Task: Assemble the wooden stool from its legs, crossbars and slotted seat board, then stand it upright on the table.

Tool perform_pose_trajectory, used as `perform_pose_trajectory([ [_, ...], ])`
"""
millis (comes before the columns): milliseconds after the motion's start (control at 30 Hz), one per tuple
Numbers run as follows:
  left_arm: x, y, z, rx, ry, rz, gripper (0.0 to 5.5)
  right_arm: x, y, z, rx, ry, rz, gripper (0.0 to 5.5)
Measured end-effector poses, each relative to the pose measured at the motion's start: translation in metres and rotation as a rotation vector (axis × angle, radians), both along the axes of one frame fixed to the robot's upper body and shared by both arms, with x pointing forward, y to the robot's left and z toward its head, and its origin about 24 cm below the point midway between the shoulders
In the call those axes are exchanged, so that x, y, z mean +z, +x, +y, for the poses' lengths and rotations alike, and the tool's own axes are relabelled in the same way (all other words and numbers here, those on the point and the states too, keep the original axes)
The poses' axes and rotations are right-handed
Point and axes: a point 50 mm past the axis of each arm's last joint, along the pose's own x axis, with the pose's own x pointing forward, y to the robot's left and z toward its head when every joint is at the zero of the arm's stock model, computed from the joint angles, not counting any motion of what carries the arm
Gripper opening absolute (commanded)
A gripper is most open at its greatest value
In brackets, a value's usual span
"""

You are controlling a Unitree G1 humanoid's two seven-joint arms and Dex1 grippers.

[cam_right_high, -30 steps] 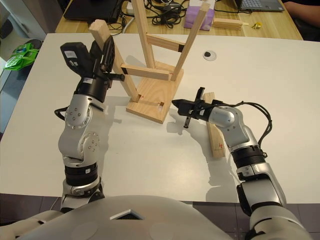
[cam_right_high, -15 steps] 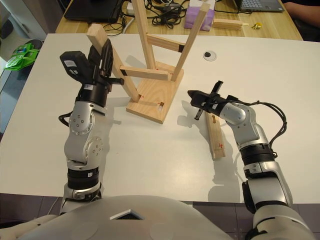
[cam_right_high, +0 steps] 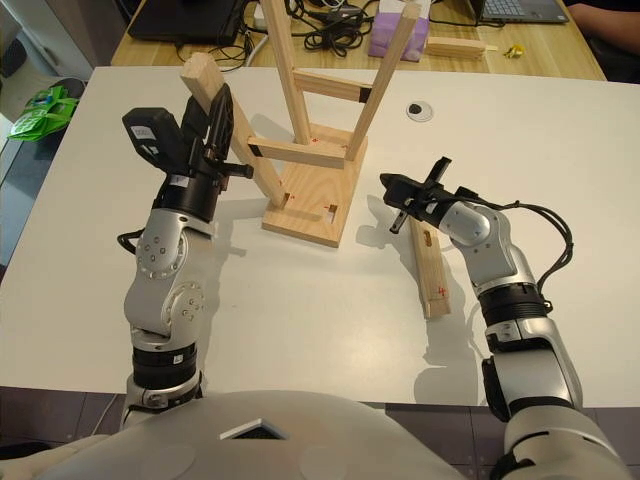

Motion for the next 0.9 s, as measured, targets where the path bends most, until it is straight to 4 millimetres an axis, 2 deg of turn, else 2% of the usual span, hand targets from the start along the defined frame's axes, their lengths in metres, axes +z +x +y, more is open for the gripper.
perform_pose_trajectory([
  [167, 0.0031, -0.0014, 0.0002, 0.007, -0.002, -0.005, 1.02, -0.0008, 0.0001, 0.0002, -0.003, 0.003, 0.003, 0.00],
  [533, -0.0033, -0.0030, -0.0079, -0.011, -0.019, 0.027, 1.02, 0.0001, 0.0016, 0.0005, -0.004, 0.002, 0.003, 0.00],
  [900, -0.0043, -0.0008, 0.0004, 0.047, -0.013, 0.027, 1.02, 0.0005, 0.0022, 0.0014, -0.002, 0.006, 0.004, 0.00],
])
